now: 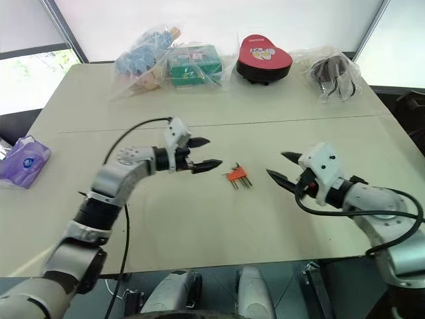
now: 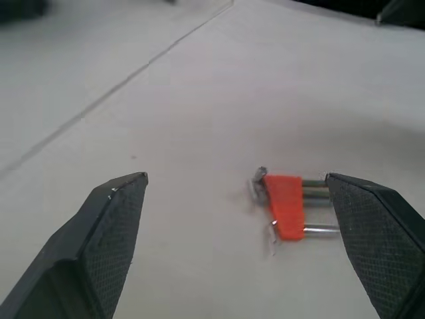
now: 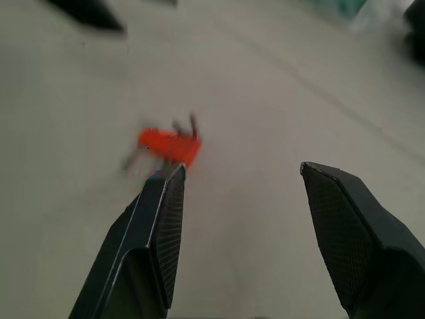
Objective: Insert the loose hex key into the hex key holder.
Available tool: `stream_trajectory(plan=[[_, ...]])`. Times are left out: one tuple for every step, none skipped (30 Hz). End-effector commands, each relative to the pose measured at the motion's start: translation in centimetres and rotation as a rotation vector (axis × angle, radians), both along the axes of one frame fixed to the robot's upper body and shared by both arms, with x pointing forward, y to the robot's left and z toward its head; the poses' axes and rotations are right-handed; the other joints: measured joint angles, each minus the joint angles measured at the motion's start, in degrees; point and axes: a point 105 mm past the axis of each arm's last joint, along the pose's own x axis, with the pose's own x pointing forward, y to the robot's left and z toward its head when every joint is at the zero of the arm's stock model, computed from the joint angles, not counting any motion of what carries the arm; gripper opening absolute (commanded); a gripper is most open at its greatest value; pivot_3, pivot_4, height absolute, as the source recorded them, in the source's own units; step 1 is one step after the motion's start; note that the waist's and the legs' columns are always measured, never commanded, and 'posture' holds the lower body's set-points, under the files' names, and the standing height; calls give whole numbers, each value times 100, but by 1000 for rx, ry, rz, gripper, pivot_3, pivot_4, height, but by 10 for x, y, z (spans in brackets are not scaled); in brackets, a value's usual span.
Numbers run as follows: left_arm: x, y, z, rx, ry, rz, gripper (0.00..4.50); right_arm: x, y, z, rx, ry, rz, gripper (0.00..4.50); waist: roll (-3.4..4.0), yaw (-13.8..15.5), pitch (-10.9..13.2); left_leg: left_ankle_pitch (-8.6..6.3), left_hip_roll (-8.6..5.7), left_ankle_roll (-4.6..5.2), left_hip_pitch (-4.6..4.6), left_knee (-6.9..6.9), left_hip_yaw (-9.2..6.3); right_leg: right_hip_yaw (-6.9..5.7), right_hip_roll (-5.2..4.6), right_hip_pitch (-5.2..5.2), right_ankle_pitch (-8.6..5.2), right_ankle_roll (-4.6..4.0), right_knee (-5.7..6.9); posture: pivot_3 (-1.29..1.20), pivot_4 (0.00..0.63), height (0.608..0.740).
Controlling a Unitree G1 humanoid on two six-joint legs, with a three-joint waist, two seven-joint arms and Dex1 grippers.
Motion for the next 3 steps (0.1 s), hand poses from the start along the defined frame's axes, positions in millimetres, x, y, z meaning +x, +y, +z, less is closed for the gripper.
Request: stream_trajectory(plan=[[-16, 12, 25, -13, -47, -94, 4453, -6, -8, 13, -74, 14, 57, 2859, -1, 1, 0, -1, 1, 1, 0, 0, 0, 0, 0, 1, 0, 0, 0, 0, 150, 740], [-22, 20, 28, -7, -36, -115, 4453, -7, -11, 17, -94, 21, 67, 2859, -1, -7, 1, -1, 2, 1, 0, 1, 0, 0, 0, 1, 0, 0, 0, 0, 150, 740], [-28, 26, 30, -1, -21, -131, 4453, -7, -13, 20, -107, 27, 76, 2859, -1, -7, 1, -1, 2, 2, 0, 1, 2, 0, 0, 1, 0, 0, 0, 0, 150, 740]])
